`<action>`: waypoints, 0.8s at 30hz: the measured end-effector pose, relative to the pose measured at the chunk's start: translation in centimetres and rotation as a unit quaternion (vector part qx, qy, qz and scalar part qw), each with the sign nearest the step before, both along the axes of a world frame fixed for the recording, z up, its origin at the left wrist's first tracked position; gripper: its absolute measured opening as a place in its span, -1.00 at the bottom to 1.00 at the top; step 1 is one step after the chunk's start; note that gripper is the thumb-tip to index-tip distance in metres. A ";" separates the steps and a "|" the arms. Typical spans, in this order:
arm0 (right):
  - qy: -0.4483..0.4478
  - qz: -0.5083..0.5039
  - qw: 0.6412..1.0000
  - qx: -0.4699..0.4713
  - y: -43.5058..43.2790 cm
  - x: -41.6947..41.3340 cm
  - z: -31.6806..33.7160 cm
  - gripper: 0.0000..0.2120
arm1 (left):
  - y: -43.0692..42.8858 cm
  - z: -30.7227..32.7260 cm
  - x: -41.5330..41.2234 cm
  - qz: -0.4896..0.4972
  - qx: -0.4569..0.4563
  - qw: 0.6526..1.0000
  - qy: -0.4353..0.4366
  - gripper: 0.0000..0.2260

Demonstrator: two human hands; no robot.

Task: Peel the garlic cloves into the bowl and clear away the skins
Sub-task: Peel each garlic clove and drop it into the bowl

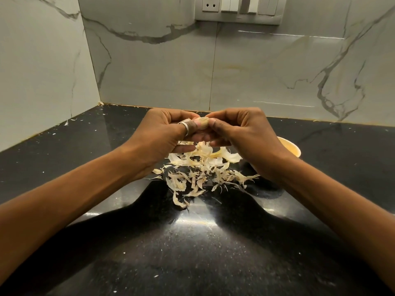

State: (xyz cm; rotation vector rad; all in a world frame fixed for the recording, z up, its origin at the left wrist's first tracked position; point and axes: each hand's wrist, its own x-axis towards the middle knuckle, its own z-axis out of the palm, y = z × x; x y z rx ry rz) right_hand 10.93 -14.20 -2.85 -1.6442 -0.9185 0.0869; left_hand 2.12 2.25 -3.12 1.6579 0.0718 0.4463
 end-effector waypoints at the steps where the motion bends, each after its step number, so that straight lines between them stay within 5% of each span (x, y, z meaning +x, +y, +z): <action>1: -0.001 0.001 1.000 -0.002 0.0 0.0 0.0 -0.81 | 0.0 0.1 -0.1 0.004 0.008 1.000 0.010 -0.82; 13: -0.264 -0.083 0.957 -0.082 0.2 0.6 -0.4 -0.89 | 0.1 -0.2 -0.1 0.008 0.120 0.991 0.057 -0.87; 24: -0.359 -0.066 0.919 -0.146 -0.2 0.8 -0.1 -0.89 | 0.4 -0.1 0.1 0.015 0.136 0.988 0.066 -0.87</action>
